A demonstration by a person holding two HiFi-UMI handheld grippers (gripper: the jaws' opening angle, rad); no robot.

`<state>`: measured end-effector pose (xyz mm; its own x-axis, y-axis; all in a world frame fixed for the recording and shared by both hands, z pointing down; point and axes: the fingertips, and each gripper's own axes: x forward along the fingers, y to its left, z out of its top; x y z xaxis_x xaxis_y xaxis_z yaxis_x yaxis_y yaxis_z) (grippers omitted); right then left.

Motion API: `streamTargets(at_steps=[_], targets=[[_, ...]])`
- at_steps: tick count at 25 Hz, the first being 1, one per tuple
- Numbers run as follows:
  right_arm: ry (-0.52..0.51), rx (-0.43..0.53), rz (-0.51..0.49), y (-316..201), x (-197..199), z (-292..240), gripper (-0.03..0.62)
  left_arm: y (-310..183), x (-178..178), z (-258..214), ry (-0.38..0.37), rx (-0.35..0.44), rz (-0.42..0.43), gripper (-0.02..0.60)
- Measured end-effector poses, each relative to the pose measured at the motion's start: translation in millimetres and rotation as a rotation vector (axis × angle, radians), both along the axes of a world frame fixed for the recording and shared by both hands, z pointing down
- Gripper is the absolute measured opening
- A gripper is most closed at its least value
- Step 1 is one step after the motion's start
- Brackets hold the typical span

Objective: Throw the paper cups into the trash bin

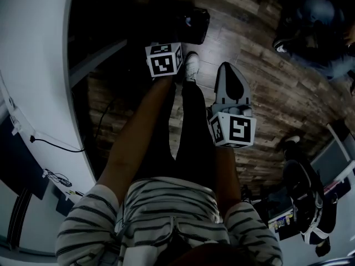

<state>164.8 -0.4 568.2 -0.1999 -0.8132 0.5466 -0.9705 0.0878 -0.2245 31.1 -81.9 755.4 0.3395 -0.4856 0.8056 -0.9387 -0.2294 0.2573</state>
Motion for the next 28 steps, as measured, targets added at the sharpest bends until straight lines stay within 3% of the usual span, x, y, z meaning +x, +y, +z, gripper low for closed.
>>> streamTargets(at_steps=[11,17,28], targets=[[0.008,0.052,-0.020,-6.6,-8.4,-27.0,0.009,-8.0,-6.2,-65.0,0.042,0.122,-0.007,0.025],[-0.019,0.084,-0.042,-14.4,-12.9,-47.2,0.009,-10.2,-2.9,-107.4,0.108,0.153,-0.045,0.023],[-0.004,0.127,-0.060,-34.9,-25.3,-87.1,0.009,-18.3,-9.7,-175.6,0.143,0.225,-0.054,0.023]])
